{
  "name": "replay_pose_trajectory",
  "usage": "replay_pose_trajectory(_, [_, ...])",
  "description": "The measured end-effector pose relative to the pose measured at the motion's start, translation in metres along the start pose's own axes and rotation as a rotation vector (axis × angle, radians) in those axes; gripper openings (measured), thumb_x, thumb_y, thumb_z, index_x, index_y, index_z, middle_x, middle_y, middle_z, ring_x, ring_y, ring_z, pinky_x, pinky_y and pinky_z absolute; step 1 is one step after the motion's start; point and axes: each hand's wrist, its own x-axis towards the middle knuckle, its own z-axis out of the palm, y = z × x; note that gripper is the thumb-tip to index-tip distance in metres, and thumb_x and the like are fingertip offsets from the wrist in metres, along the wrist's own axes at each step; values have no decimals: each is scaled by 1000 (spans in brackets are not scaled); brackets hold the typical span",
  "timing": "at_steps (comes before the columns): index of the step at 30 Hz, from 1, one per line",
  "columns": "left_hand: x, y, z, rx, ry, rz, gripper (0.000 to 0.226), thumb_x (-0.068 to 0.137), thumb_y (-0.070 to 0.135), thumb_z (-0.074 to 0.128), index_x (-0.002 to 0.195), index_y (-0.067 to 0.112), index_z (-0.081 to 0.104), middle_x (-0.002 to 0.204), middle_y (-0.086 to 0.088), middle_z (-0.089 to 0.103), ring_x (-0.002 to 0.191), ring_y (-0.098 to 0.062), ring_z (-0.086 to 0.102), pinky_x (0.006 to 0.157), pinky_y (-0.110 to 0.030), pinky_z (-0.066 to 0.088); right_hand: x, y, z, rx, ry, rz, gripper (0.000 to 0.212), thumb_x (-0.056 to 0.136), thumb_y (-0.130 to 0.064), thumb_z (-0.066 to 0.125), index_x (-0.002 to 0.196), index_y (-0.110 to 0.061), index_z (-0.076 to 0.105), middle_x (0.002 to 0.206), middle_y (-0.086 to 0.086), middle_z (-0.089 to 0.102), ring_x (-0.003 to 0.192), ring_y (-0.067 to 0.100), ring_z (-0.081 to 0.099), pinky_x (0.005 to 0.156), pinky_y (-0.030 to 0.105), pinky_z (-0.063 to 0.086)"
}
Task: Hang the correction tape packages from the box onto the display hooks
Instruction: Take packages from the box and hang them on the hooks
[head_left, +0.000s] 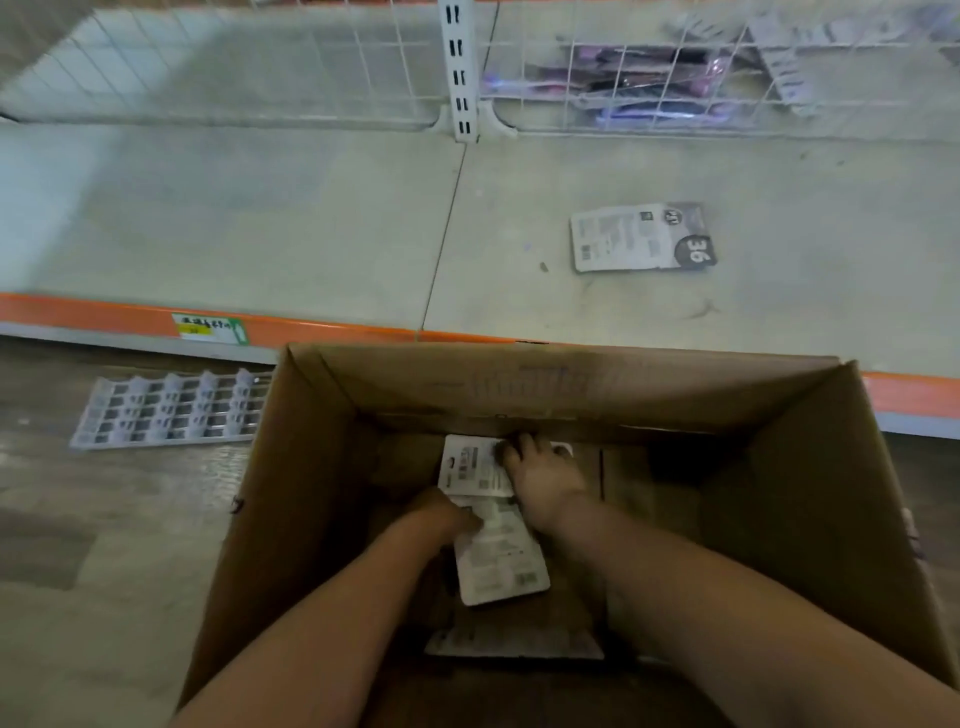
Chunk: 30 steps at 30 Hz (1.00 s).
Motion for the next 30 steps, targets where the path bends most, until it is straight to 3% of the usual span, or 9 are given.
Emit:
replay_pose_trajectory(5, [-25, 8, -9, -212, -122, -127, 37, 88, 5, 64, 123, 4, 55, 123, -13, 61, 116, -29, 56, 85, -38, 47, -5, 2, -18, 172, -64, 84, 52, 93, -28, 51, 139, -13, 34, 138, 13, 40, 125, 32, 41, 99, 42, 39])
replay_pose_trajectory(8, [-32, 11, -18, -183, -180, -120, 37, 93, 9, 56, 130, 4, 51, 102, -7, 61, 101, -24, 56, 82, -36, 47, -10, 11, -31, 370, -152, 178, 38, 94, -19, 52, 131, -12, 46, 129, 11, 53, 116, 27, 52, 83, 31, 43])
replay_pose_trajectory(13, [-39, 24, -31, 34, -102, -134, 46, 94, 23, 55, 136, 8, 41, 137, -13, 45, 123, -32, 46, 79, -36, 47, -29, 34, -35, 846, -384, 313, 18, 94, -19, 55, 108, -7, 56, 103, 9, 59, 87, 19, 56, 64, 24, 44])
replay_pose_trajectory(15, [-36, 25, -29, 160, -63, -100, 55, 92, 31, 58, 138, 8, 40, 138, -14, 46, 122, -34, 49, 81, -39, 48, -35, 38, -28, 1092, -498, 417, 8, 90, -18, 61, 94, -13, 56, 98, 6, 62, 88, 18, 60, 84, 31, 52])
replay_pose_trajectory(17, [-35, 26, -22, 193, -81, -80, 66, 88, 40, 61, 141, 9, 37, 137, -14, 48, 120, -33, 51, 83, -39, 49, -38, 40, -18, 1172, -510, 476, 18, 86, -20, 67, 100, -14, 58, 112, 8, 64, 104, 22, 61, 101, 38, 46])
replay_pose_trajectory(19, [-36, 28, -13, 179, -147, -66, 79, 81, 51, 66, 142, 11, 36, 135, -13, 49, 118, -32, 52, 83, -39, 51, -38, 37, -9, 1207, -479, 498, 25, 87, -19, 66, 108, -10, 58, 117, 9, 61, 111, 24, 58, 100, 36, 46])
replay_pose_trajectory(22, [-40, 30, -1, 160, -248, -55, 80, 71, 59, 72, 133, 16, 44, 129, -11, 51, 114, -29, 54, 80, -39, 56, -40, 29, -1, 1311, -455, 491, 11, 93, -8, 55, 103, -6, 60, 98, 9, 60, 87, 17, 58, 79, 24, 47])
replay_pose_trajectory(26, [-34, 22, 0, 160, -272, -19, 59, 84, 40, 69, 133, 16, 47, 127, -10, 55, 115, -27, 55, 87, -38, 53, -45, 28, 3, 1389, -471, 534, 11, 92, -7, 57, 82, -13, 55, 124, 16, 59, 116, 27, 57, 104, 35, 43])
replay_pose_trajectory(30, [-28, 17, 0, 127, -243, -31, 52, 84, 32, 71, 128, 13, 50, 124, -8, 58, 114, -24, 55, 90, -35, 47, -48, 33, 10, 1449, -454, 554, 17, 89, -7, 61, 106, -6, 60, 128, 15, 57, 121, 26, 54, 102, 33, 44])
